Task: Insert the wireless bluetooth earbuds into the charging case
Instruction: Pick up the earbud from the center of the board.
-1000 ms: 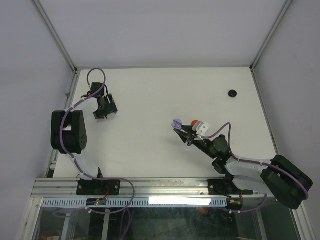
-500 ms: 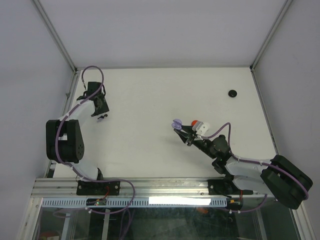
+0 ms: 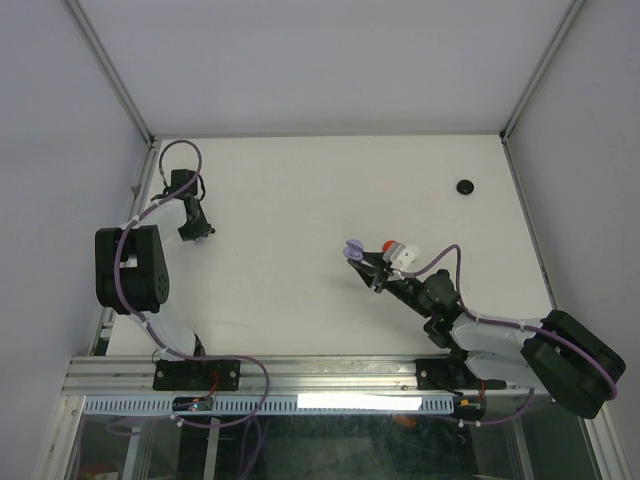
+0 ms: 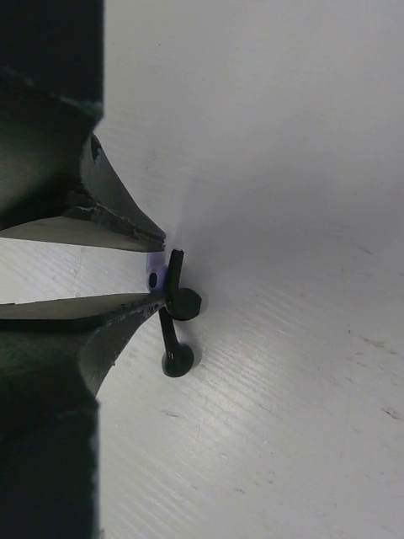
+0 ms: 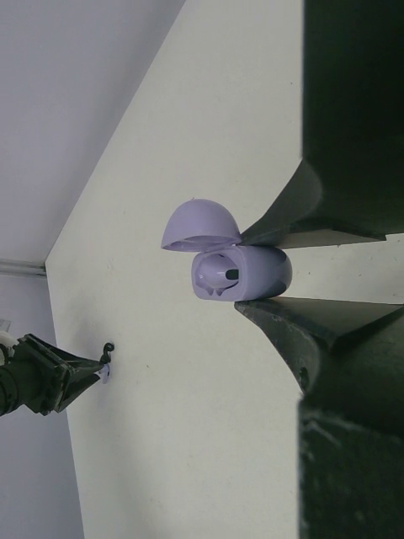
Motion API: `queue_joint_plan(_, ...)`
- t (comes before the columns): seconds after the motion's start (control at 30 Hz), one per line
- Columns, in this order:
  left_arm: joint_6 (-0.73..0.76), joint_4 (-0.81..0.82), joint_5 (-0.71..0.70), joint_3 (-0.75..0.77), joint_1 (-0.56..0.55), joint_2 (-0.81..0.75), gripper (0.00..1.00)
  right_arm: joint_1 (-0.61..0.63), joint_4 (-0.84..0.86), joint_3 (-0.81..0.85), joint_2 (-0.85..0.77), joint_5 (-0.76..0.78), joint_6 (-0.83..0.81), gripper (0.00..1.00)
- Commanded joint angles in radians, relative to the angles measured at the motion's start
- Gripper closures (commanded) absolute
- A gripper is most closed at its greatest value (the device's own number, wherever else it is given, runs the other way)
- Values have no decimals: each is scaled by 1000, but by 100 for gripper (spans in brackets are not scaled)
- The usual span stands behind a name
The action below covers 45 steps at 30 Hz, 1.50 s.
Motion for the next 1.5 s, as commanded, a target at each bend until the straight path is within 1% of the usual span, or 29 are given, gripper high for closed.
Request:
queue_joint_plan(0.0,21,7,32,27,6,18,72,0,38,19,-6,-9,-11,100)
queue_joint_plan(0.37,29,1,57,51,6,60,74,1,30,23,-2,-13,-11,100)
queue_joint_plan(0.7,24,-51,67,34,8,61,75,1,21,26,-2,-17,-12,100)
queue_joint_plan(0.9,-3,-142,118,23,8,27,76,0,20,27,-3,-19,-12,100)
queue_joint_plan(1.13,-31,-160,231,-53,6,-54,79,1,18,29,-2,-30,-8,100)
queue_joint_plan(1.2,-45,-160,273,-70,5,-71,78,0,16,30,-5,-30,-6,100)
queue_joint_plan(1.27,-59,-163,308,-85,1,-86,75,1,14,30,-5,-28,-8,100)
queue_joint_plan(1.47,-81,-179,340,-98,-12,-136,69,1,12,32,-1,-29,-8,100)
